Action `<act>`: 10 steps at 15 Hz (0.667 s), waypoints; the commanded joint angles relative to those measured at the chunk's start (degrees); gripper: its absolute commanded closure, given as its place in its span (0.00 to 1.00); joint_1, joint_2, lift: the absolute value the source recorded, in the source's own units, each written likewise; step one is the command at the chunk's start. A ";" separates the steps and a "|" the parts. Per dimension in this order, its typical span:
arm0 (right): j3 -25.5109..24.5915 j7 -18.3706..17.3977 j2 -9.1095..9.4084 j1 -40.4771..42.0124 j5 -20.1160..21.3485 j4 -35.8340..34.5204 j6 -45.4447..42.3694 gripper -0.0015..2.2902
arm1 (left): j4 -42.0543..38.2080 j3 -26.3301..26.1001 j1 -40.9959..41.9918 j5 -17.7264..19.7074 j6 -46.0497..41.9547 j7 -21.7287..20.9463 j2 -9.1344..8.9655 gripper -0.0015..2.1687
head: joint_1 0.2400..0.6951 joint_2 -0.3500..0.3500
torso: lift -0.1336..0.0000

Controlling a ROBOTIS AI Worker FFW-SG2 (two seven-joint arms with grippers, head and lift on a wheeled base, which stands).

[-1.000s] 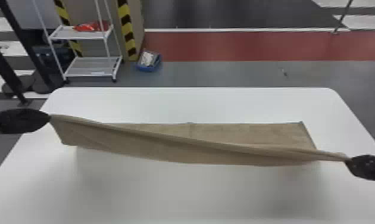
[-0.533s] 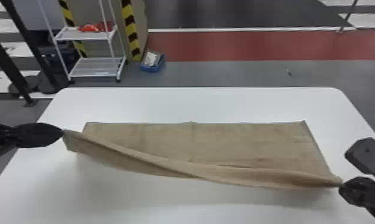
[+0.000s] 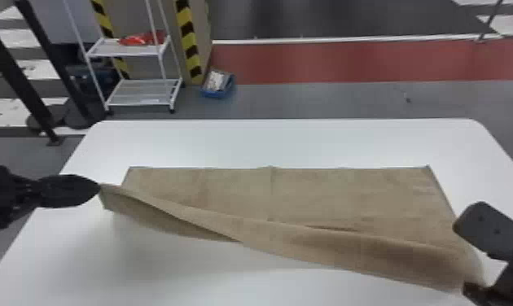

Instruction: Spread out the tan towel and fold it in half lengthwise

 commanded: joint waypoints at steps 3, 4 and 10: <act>2.31 0.18 -0.01 1.09 3.12 -0.14 -0.01 0.20 | 0.12 0.16 0.27 -0.01 -0.38 -0.18 -0.09 0.78 | 1.00 0.62 | 0.07; 2.75 0.79 -0.01 1.53 3.56 -0.32 -0.01 0.20 | 0.12 0.34 0.45 -0.01 -0.55 -0.27 -0.09 0.78 | 1.00 0.62 | 0.07; 1.87 1.86 -2.56 4.86 4.17 -1.72 -4.41 0.23 | 0.12 1.22 1.06 -0.01 -0.73 -0.53 -0.18 0.78 | 1.00 0.65 | 0.07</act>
